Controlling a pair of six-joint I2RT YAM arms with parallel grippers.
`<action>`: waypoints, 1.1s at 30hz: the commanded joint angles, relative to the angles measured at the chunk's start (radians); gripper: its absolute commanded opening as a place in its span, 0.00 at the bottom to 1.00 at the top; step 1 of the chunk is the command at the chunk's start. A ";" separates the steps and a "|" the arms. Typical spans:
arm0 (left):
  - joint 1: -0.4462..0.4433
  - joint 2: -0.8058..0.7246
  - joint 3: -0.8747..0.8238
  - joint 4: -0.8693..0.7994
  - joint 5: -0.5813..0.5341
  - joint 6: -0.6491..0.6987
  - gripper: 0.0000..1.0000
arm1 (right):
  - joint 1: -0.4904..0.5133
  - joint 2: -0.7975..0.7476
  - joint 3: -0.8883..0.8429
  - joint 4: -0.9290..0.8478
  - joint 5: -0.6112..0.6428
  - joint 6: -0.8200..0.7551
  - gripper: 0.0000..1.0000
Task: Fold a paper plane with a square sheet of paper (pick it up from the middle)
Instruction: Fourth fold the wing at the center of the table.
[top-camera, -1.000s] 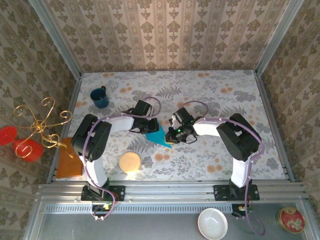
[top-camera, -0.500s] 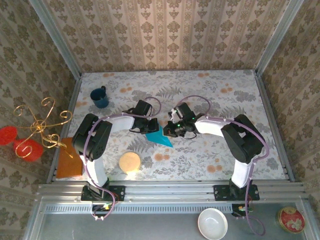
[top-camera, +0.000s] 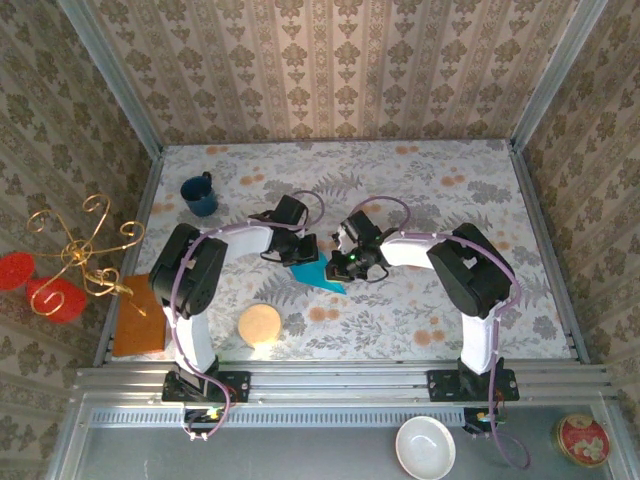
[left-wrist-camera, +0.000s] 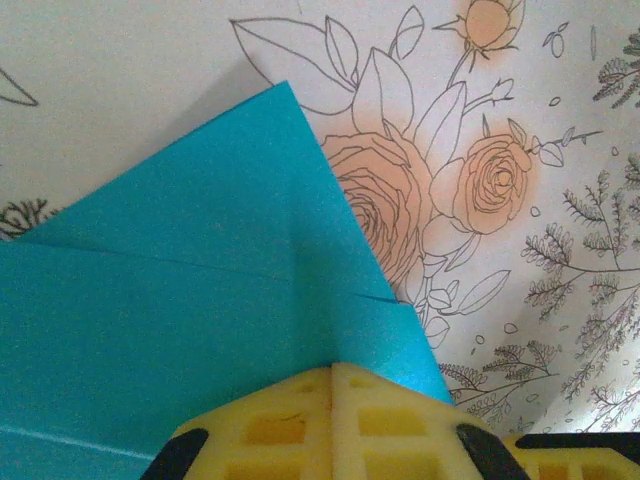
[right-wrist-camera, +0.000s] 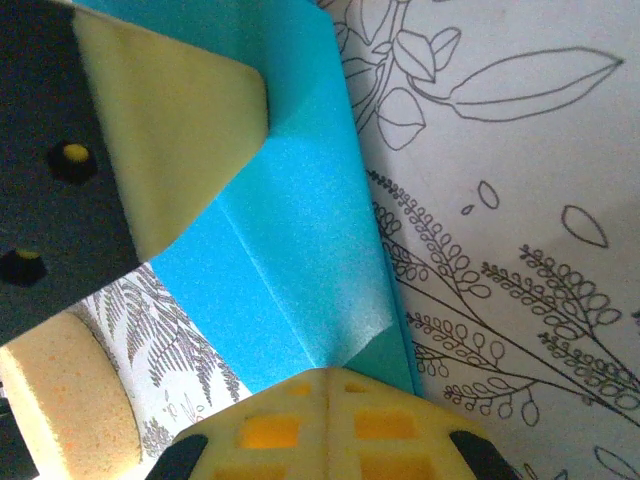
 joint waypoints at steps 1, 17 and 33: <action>0.011 0.104 -0.023 -0.171 -0.205 -0.018 0.07 | -0.011 -0.026 -0.084 -0.109 0.029 -0.038 0.01; 0.026 0.113 -0.014 -0.164 -0.176 -0.005 0.07 | -0.087 -0.191 -0.386 0.037 -0.026 0.006 0.02; 0.062 -0.127 0.009 0.020 0.005 -0.070 0.20 | -0.079 -0.191 -0.161 0.133 -0.034 0.033 0.25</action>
